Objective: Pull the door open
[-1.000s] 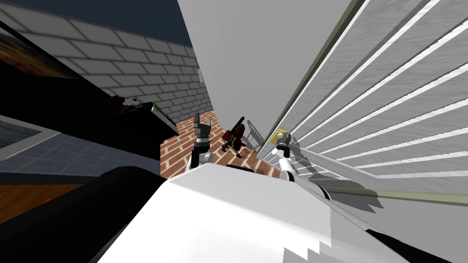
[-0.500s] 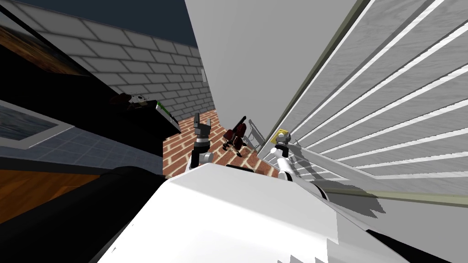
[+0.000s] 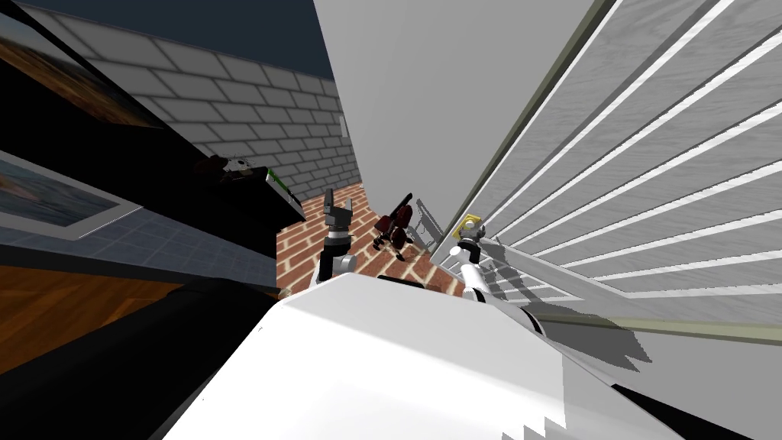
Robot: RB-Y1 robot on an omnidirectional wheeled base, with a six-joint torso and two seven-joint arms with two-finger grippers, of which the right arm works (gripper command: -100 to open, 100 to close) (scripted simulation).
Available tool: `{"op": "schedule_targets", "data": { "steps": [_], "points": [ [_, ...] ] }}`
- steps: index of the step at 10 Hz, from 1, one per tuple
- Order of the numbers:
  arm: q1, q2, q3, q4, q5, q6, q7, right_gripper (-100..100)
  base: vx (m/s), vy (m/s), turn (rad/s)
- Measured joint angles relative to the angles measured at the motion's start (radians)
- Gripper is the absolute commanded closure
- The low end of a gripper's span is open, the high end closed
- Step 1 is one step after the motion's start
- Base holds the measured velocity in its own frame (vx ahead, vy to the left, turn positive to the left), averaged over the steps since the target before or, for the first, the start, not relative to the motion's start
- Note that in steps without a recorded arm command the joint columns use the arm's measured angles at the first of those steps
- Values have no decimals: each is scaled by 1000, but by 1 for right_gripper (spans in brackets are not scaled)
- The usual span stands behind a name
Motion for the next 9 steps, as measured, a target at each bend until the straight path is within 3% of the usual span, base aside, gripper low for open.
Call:
{"op": "schedule_targets", "data": {
  "steps": [9],
  "points": [
    [9, 41, 50, -29, -182, -24, -225, -100, -52, -11, 32]
  ]
}}
